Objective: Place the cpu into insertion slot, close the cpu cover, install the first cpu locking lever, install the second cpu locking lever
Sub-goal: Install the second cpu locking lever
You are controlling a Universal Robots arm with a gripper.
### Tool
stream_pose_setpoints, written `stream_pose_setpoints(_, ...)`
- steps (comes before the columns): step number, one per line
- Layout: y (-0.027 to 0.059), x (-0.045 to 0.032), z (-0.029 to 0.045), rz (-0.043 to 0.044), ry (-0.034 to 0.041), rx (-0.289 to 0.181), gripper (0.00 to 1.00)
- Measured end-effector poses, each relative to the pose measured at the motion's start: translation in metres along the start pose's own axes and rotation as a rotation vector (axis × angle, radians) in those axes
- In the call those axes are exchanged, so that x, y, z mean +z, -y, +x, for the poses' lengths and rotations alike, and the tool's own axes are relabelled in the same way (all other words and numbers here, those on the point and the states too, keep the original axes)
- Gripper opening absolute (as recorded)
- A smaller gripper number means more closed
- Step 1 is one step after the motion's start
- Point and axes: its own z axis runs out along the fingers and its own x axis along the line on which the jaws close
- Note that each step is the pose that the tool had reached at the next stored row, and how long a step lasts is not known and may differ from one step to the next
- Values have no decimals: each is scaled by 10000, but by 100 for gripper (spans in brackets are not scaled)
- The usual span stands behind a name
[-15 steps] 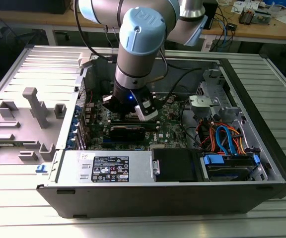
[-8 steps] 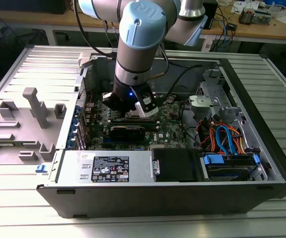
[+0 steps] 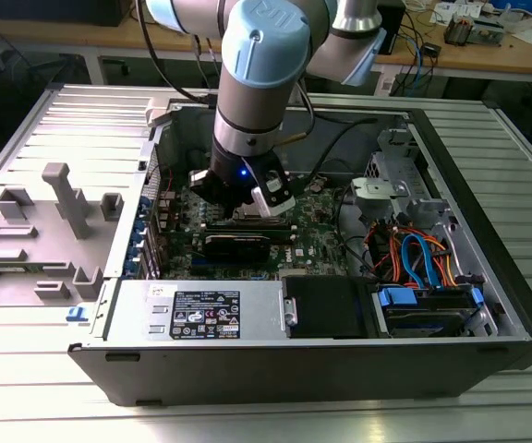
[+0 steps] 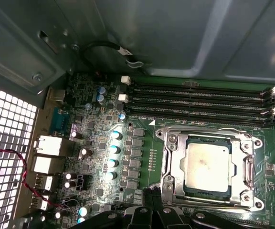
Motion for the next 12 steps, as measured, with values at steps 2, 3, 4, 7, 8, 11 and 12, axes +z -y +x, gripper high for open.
stream_pose_setpoints(2,-1,-4,0,0,0,0,11)
stream_pose_setpoints(3,-1,-6,1,0,1,0,11)
stream_pose_setpoints(4,-1,-7,1,0,0,0,11)
stream_pose_setpoints(7,-3,-13,2,0,1,0,11)
stream_pose_setpoints(8,-3,-15,2,0,1,0,11)
stream_pose_setpoints(11,-4,-20,2,0,1,0,11)
stream_pose_setpoints(12,-4,-21,3,0,1,0,11)
